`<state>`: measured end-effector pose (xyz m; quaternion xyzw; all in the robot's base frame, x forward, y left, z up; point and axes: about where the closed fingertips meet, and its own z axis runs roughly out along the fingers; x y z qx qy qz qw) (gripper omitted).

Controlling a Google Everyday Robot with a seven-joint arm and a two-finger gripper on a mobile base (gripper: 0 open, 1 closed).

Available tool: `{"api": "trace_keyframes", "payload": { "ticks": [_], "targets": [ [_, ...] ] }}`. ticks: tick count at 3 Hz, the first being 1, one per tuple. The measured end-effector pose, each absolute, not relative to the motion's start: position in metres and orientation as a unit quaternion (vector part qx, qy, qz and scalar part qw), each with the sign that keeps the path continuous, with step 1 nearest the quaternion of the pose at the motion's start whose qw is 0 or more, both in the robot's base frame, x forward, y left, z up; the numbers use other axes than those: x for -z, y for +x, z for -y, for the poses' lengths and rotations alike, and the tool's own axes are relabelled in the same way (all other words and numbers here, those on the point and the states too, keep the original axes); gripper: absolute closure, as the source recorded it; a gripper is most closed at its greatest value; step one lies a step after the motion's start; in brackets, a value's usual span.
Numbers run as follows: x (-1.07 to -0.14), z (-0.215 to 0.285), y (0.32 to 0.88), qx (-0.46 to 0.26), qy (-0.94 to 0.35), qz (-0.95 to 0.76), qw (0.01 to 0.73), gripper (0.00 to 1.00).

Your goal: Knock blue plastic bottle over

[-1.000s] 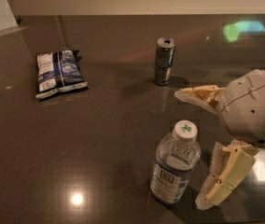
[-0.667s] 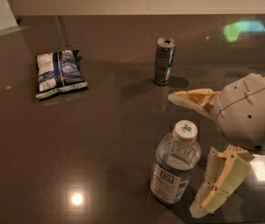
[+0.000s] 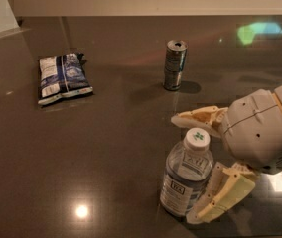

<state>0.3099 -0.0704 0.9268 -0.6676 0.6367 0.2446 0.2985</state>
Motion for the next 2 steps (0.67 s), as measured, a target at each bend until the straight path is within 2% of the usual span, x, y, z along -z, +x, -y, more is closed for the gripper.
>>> {"api": "trace_keyframes", "payload": {
  "ticks": [1,2],
  "targets": [
    [-0.9257,0.0684,0.3076,-0.252,-0.663,-0.638,0.301,0.49],
    [-0.9282,0.0659,0.3064,-0.257,-0.661,-0.637,0.304,0.72]
  ]
}}
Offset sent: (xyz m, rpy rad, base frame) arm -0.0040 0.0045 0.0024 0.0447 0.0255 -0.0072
